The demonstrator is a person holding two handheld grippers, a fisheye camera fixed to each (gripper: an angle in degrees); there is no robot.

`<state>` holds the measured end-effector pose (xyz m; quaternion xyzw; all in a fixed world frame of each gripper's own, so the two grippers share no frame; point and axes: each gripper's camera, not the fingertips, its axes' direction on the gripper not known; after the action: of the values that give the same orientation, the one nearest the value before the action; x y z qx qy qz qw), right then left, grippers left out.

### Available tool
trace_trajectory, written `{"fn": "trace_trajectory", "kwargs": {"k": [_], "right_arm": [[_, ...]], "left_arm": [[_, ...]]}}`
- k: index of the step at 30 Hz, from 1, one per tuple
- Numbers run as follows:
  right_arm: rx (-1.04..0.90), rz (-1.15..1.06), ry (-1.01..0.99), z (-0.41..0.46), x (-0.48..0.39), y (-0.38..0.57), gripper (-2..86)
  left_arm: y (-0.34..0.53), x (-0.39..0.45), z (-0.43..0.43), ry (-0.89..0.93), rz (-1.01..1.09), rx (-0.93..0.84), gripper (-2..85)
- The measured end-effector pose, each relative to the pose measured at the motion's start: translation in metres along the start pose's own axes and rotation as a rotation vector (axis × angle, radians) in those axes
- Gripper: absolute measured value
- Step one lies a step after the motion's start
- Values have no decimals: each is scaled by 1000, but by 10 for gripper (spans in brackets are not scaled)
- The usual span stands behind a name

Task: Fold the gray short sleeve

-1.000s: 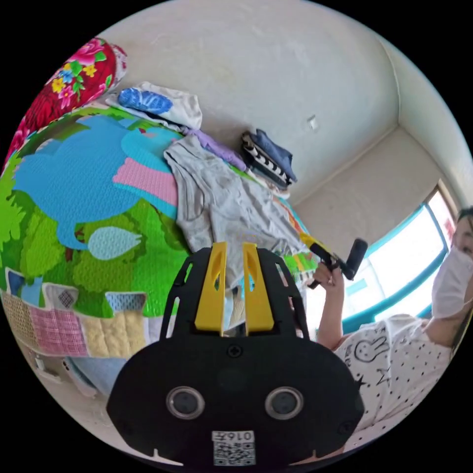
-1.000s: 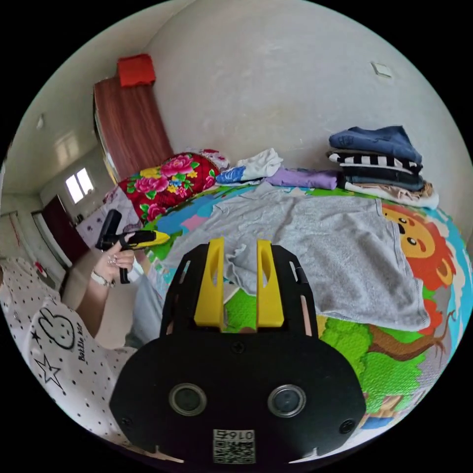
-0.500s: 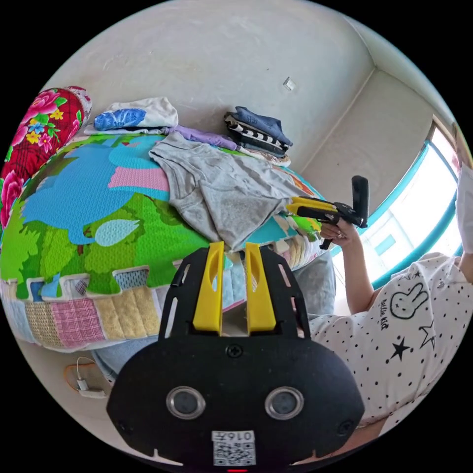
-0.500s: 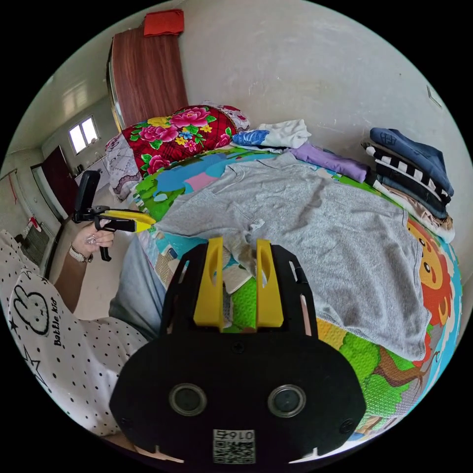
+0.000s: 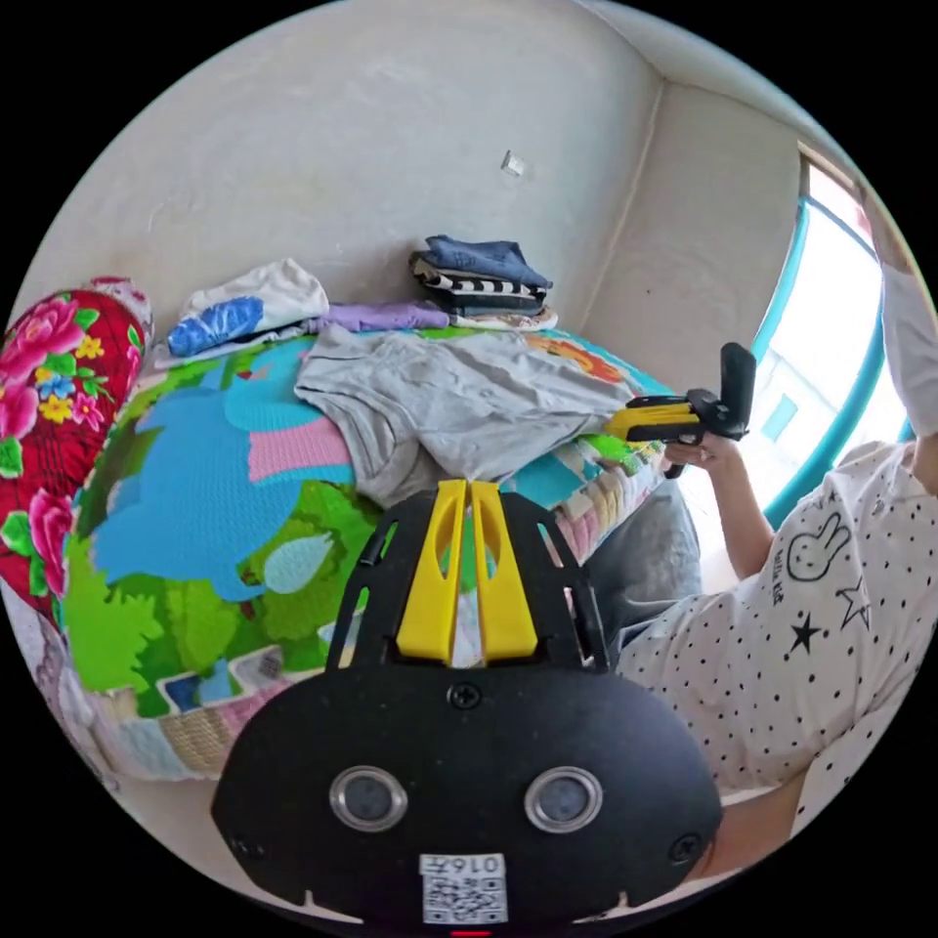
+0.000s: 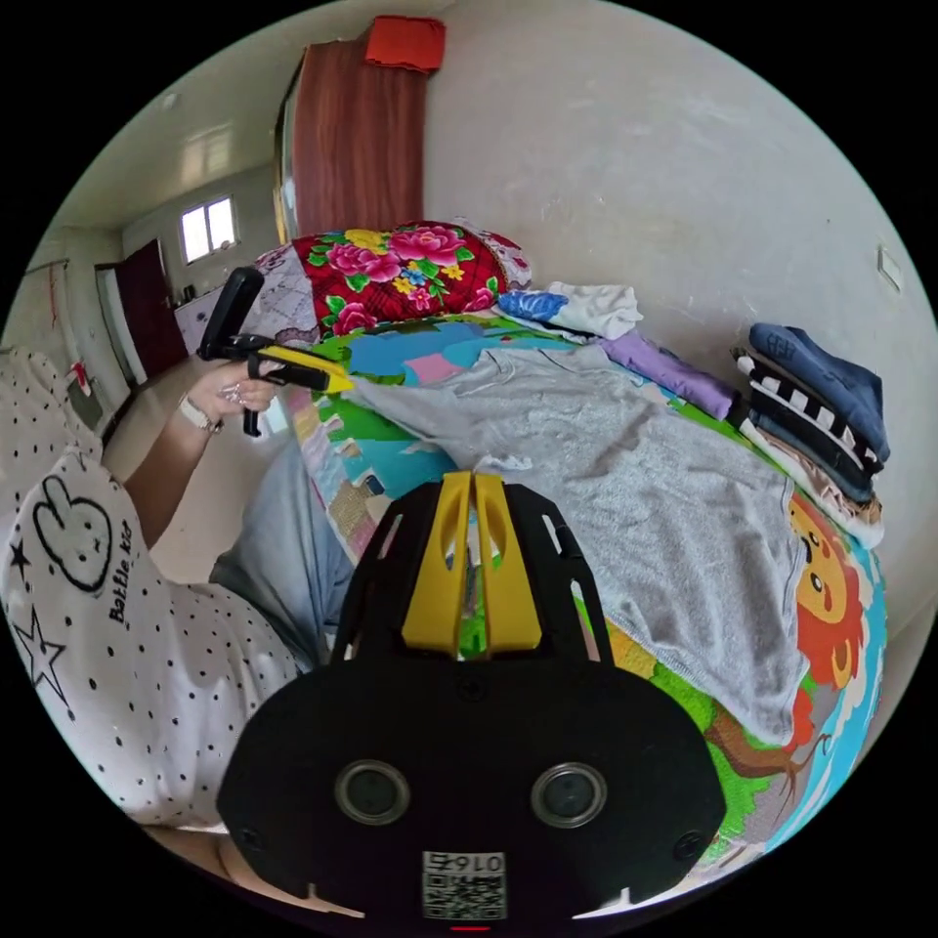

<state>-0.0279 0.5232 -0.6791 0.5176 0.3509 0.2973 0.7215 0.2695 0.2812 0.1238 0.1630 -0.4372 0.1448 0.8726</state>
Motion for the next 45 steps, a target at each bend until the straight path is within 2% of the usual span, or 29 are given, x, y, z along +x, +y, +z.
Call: {"fn": "trace_trajectory", "kwargs": {"k": [5,9,12,17,22,31,34,38,45], "right_arm": [[-151,-91,-8,22,-37,6,4],[-128,-108,37,20,-50,10,19],[-143,-144,-34,12,-49,10,62],[-39,-6,-25,-7,-29,1,74],[-127,76,-18,11,-18,-7,74],[-86,183,-84,-3,3,-6,55],[-82,201,-98,-4,6,-7,38],[-62,207,-92,-12,6,-6,18],[-23,224,-121,-31,10,-2,8]], "left_arm": [[18,11,21,0,28,-123,-9],[32,15,26,7,-13,-105,-9],[36,15,24,11,-33,-89,-8],[40,18,25,2,-39,-84,-3],[42,23,29,2,-33,-91,22],[43,30,38,-1,-1,-87,65],[39,30,48,-1,-4,-92,62],[36,26,58,-14,-16,-85,6],[32,3,61,85,-91,-42,-9]]}}
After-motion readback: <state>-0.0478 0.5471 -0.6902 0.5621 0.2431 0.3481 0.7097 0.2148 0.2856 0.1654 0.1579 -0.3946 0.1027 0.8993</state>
